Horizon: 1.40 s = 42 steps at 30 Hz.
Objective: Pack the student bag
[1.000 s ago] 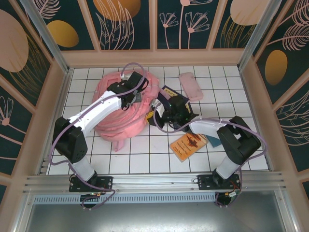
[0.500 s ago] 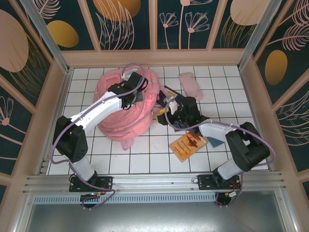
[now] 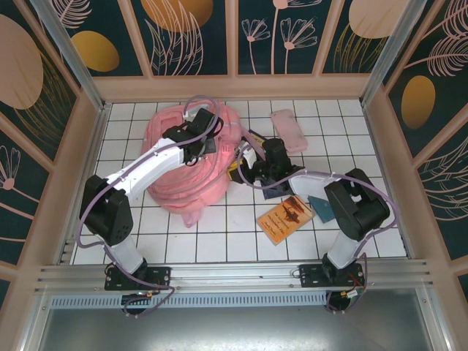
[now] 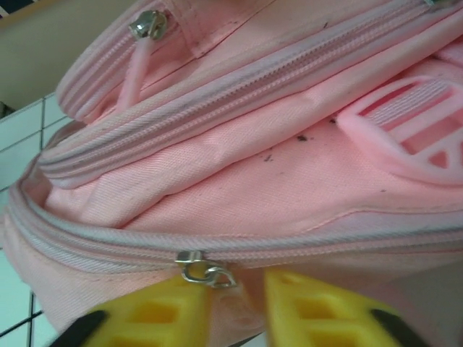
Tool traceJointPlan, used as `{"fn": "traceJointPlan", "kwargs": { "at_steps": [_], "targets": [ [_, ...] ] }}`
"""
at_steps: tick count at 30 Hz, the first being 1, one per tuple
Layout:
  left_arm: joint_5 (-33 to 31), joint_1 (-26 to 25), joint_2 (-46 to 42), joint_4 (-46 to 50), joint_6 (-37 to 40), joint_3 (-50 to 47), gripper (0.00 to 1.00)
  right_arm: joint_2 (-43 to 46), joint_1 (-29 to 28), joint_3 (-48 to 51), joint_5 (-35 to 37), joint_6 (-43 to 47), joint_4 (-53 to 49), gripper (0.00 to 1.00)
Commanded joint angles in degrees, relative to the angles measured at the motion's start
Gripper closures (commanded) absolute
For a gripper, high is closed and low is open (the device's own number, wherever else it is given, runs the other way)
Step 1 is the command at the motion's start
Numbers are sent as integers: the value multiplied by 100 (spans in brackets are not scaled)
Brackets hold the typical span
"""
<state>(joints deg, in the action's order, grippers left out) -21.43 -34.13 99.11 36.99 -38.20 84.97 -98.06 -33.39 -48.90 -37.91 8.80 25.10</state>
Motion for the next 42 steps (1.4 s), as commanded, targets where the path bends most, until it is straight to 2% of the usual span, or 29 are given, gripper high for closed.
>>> {"fn": "traceJointPlan", "kwargs": {
  "at_steps": [1, 4, 7, 13, 16, 18, 21, 23, 26, 28, 30, 32, 35, 38, 42],
  "targets": [
    [-206, 99, 14, -462, -58, 291, 100, -38, -86, -79, -413, 253, -14, 88],
    [-212, 178, 48, -522, -203, 303, 100, 105, -193, 33, -286, 295, 12, 97],
    [-151, 239, 104, -618, -325, 351, 100, 318, -448, 222, -37, 342, 19, 100],
    [-8, 261, 168, -672, -637, 435, 100, 542, -1472, 312, 1599, 410, 82, 100],
    [42, 285, 165, -772, -778, 377, 100, 545, -1864, 338, 1888, 318, 265, 100],
    [167, 299, 168, -888, -803, 335, 100, 516, -2013, 317, 1963, 99, 344, 96],
    [218, 310, 162, -954, -792, 281, 100, 689, -1906, 475, 2099, -536, 609, 81],
    [241, 319, 115, -970, -739, 218, 100, 1005, -1611, 780, 2110, -1097, 862, 69],
    [285, 339, 24, -1061, -618, 55, 100, 1537, -1039, 1241, 1815, -2015, 1094, 58],
    [334, 341, -8, -1096, -561, -11, 100, 1820, -784, 1398, 1842, -2680, 973, 48],
    [367, 339, -41, -1125, -504, -24, 100, 1950, -561, 1250, 2025, -3483, 487, 43],
    [368, 337, -54, -1125, -487, -24, 100, 1890, -345, 993, 2044, -4369, 11, 41],
    [388, 339, -56, -1157, -483, -7, 100, 1658, -186, 717, 1702, -5458, -146, 39],
    [403, 340, -52, -1175, -485, 9, 100, 1310, -110, 417, 1506, -6322, -271, 37],
    [449, 339, -58, -1188, -488, -13, 100, 733, -38, 67, 936, -6966, 67, 37]
  ]
}}
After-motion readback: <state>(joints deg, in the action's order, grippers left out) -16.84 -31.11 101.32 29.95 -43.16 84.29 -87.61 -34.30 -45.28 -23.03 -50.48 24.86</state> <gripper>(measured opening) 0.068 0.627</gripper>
